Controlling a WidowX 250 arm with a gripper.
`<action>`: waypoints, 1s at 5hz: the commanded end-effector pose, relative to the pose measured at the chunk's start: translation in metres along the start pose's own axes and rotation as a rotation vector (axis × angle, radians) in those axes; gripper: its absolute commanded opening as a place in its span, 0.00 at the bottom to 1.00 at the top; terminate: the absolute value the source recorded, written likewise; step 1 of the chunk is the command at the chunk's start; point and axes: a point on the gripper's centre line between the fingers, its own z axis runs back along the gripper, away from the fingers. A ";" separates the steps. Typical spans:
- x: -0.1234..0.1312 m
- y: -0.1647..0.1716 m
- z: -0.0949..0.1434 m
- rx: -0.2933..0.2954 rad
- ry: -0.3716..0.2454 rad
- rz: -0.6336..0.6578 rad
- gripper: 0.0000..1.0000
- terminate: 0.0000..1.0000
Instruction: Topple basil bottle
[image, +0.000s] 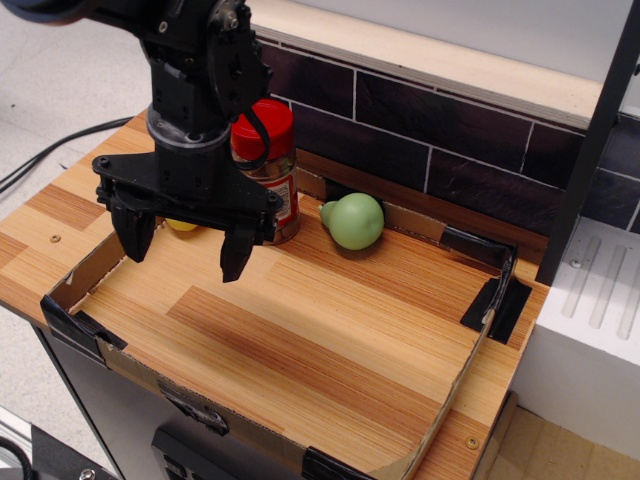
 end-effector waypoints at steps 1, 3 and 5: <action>0.000 0.000 0.000 0.000 0.000 0.000 1.00 0.00; 0.029 -0.004 0.017 -0.125 0.050 0.053 1.00 0.00; 0.058 -0.013 0.024 -0.191 0.034 0.092 1.00 0.00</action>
